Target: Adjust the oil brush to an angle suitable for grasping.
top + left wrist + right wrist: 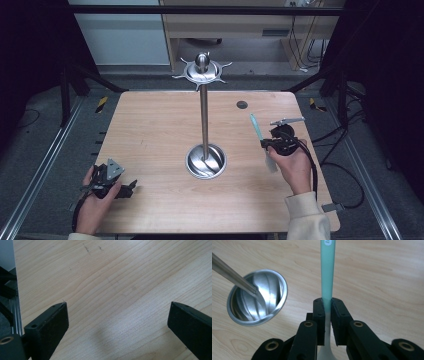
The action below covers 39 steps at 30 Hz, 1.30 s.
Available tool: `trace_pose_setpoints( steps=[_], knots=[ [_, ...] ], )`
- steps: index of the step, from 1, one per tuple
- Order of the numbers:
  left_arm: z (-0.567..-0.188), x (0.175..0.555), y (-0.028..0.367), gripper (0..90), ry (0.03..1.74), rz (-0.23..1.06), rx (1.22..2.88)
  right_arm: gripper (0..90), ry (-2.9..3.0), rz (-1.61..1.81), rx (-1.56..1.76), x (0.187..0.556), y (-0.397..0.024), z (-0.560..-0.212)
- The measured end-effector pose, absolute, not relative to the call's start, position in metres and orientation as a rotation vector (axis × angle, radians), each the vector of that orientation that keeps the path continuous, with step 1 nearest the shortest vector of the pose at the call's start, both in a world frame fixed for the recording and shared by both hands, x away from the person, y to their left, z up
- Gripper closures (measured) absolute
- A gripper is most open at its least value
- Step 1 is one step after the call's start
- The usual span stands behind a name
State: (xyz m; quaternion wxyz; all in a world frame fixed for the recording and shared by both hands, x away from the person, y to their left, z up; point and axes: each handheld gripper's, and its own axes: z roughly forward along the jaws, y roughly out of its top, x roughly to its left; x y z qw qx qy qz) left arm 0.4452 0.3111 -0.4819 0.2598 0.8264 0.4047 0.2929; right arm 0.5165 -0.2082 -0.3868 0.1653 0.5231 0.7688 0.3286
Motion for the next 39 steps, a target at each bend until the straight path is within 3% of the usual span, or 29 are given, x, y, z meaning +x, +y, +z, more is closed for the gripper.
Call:
trace_pose_setpoints(
  steps=[39],
  knots=[
    [-0.482, 0.445, 0.310, 3.1, 1.094, 0.789, 2.238, 82.4, 1.995, 1.274, 1.268, 0.480, -0.201, -0.329]
  ],
)
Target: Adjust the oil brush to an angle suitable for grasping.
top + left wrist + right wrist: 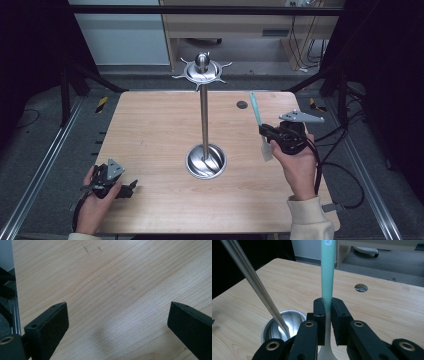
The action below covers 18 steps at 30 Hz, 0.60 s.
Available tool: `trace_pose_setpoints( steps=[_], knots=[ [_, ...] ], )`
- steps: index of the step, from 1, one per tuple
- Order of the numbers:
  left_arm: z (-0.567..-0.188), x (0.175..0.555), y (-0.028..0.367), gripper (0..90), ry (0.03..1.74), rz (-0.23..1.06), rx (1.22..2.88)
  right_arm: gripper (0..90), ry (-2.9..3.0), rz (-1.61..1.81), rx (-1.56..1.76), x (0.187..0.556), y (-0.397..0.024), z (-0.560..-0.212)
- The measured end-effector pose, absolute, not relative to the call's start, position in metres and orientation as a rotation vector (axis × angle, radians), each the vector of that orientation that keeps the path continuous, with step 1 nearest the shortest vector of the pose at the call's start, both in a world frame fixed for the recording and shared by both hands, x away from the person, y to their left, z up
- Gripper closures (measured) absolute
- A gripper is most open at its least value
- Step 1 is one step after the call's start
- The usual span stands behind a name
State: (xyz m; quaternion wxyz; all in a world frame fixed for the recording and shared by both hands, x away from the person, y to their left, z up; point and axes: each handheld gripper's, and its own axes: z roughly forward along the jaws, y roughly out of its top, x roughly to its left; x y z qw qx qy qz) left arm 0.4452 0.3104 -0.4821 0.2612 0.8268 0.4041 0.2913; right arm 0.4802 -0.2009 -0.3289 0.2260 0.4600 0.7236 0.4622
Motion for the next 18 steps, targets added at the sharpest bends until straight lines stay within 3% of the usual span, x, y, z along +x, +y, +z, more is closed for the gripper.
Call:
trace_pose_setpoints(
  steps=[18],
  knots=[
    [-0.482, 0.445, 0.311, 3.1, 1.094, 0.790, 2.238, 82.4, 1.988, 1.305, 1.222, 0.473, -0.192, -0.318]
  ],
)
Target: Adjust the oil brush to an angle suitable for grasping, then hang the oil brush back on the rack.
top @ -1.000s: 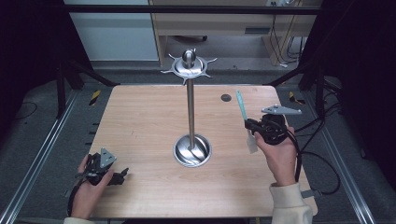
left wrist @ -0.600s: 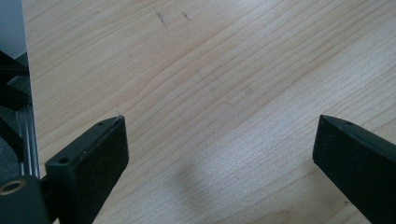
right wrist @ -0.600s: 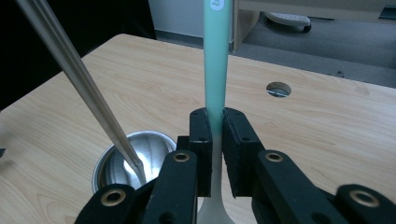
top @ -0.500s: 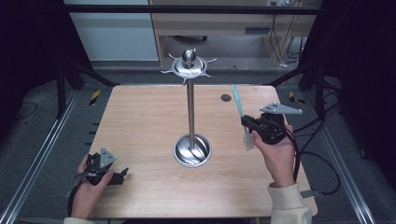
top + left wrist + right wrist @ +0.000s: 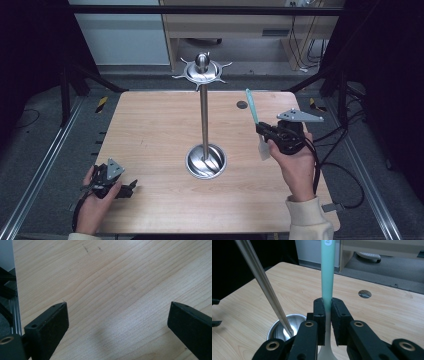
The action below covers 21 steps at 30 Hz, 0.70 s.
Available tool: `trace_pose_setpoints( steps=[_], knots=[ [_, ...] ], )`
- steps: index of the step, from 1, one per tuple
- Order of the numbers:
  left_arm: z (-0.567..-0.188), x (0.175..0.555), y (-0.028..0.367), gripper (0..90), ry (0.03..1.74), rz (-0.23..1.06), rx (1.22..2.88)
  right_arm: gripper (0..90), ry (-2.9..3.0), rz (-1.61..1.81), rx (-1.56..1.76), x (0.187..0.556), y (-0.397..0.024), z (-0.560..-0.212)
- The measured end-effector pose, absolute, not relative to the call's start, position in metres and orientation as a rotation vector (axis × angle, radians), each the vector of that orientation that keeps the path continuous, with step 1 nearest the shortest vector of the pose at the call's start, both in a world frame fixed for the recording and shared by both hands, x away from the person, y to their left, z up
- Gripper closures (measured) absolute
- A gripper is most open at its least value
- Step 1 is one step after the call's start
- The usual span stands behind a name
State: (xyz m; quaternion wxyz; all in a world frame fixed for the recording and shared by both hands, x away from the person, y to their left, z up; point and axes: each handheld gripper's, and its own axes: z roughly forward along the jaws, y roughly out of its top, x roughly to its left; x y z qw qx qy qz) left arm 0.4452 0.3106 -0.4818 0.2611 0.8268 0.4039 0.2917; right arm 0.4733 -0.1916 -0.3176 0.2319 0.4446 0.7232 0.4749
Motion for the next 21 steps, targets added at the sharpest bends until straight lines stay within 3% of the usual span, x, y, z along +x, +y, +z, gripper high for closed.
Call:
trace_pose_setpoints(
  steps=[21],
  knots=[
    [-0.481, 0.445, 0.311, 3.1, 1.091, 0.800, 2.241, 82.4, 1.972, 1.354, 1.180, 0.466, -0.186, -0.306]
  ],
)
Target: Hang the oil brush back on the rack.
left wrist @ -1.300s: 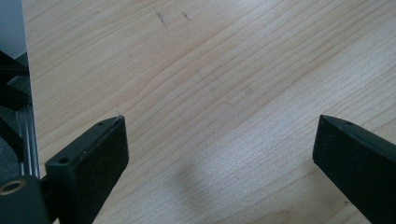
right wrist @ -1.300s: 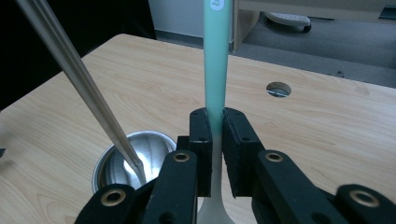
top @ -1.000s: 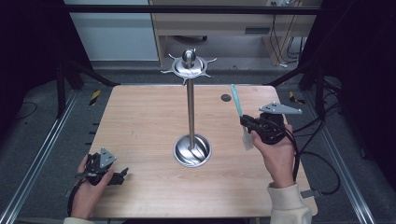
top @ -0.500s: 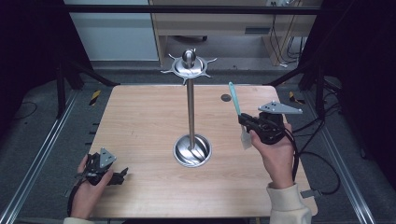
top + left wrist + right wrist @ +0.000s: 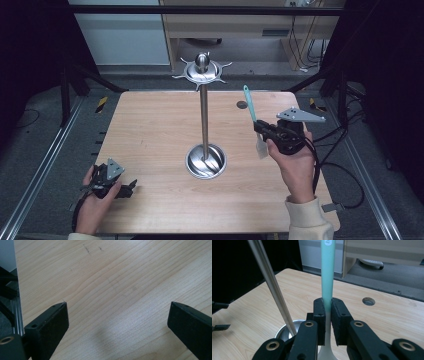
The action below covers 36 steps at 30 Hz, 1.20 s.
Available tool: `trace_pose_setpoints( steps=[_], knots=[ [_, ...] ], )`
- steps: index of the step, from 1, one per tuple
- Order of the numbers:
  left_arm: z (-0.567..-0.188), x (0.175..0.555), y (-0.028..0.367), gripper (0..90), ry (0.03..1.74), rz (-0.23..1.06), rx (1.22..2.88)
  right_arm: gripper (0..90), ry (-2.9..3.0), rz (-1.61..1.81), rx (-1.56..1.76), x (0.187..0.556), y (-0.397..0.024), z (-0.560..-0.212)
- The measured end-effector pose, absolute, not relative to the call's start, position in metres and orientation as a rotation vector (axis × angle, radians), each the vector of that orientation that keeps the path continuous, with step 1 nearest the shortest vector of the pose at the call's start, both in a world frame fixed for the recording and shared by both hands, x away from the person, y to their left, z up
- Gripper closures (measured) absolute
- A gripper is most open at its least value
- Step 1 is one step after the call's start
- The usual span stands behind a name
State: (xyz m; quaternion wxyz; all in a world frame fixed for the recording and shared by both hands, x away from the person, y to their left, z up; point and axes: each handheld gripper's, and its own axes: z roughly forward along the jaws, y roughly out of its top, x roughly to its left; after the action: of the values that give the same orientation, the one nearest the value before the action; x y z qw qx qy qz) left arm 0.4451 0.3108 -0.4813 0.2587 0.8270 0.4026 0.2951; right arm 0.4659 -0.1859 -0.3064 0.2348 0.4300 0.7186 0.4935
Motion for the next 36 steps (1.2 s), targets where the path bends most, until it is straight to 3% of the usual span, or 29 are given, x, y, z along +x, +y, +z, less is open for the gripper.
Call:
trace_pose_setpoints(
  steps=[36],
  knots=[
    [-0.481, 0.445, 0.311, 3.1, 1.090, 0.799, 2.242, 82.4, 1.928, 1.466, 1.027, 0.440, -0.172, -0.277]
  ],
)
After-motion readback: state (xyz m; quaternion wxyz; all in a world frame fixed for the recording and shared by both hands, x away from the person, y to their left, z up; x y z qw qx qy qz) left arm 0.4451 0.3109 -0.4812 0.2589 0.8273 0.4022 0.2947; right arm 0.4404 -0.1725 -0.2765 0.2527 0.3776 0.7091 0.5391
